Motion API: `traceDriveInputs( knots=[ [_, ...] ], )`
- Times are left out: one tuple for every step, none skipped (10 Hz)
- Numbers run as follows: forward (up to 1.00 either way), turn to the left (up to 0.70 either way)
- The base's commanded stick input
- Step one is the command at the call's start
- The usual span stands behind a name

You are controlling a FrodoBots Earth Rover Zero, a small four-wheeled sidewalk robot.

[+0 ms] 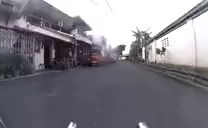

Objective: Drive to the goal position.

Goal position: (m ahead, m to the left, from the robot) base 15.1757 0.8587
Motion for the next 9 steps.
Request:
traceDriveInputs(
  knots=[
    [0.70, 0.00],
    [0.70, 0.00],
    [0.70, 0.00],
    [0.70, 0.00],
    [0.70, 0.00],
    [0.70, 0.00],
    [0.70, 0.00],
    [0.70, 0.00],
    [0.70, 0.00]
  ],
)
